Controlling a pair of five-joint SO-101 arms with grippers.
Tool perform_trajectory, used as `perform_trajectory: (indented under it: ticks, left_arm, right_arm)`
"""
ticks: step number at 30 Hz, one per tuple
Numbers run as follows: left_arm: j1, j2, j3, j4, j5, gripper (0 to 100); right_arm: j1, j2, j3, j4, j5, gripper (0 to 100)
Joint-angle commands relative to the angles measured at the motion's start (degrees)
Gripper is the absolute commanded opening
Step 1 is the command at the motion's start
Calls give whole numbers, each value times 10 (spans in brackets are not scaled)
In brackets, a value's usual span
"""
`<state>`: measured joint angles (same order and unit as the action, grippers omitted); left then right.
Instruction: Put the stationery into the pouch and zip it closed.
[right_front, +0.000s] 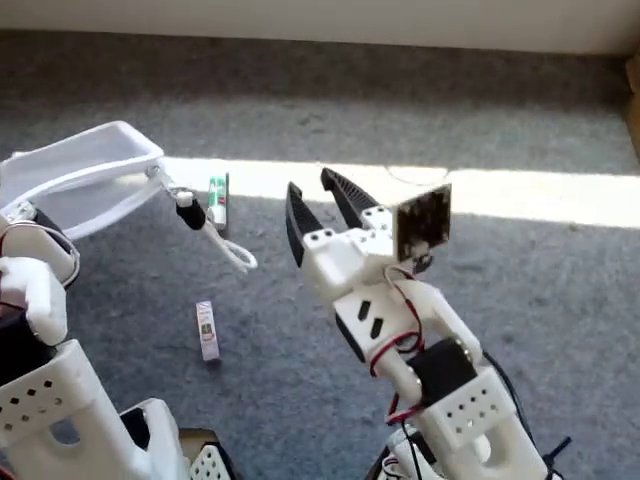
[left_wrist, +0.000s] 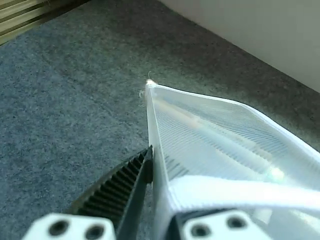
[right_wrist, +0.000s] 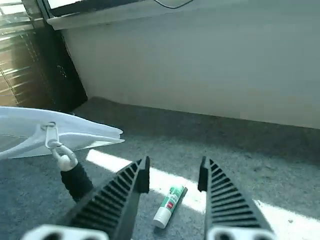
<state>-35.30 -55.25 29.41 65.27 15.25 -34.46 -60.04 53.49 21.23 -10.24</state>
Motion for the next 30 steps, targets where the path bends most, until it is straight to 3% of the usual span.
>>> perform_trajectory:
  ticks: [1, 11, 18, 24, 30]
  left_arm:
    - [-9, -15, -6, -19, 7, 11]
    - [-11, -16, 5, -28, 6, 11]
    - [-72, -16, 14, -47, 7, 11]
    - [-73, -16, 14, -47, 7, 11]
    - [-72, -16, 14, -46, 7, 11]
  right_arm:
    - [0, 126, -118, 6, -4, 156]
    - [-22, 305, -227, 7, -3, 159]
    - [-36, 408, -317, 7, -5, 159]
    - [-81, 523, -391, 7, -4, 159]
    - [-74, 649, -509, 7, -6, 159]
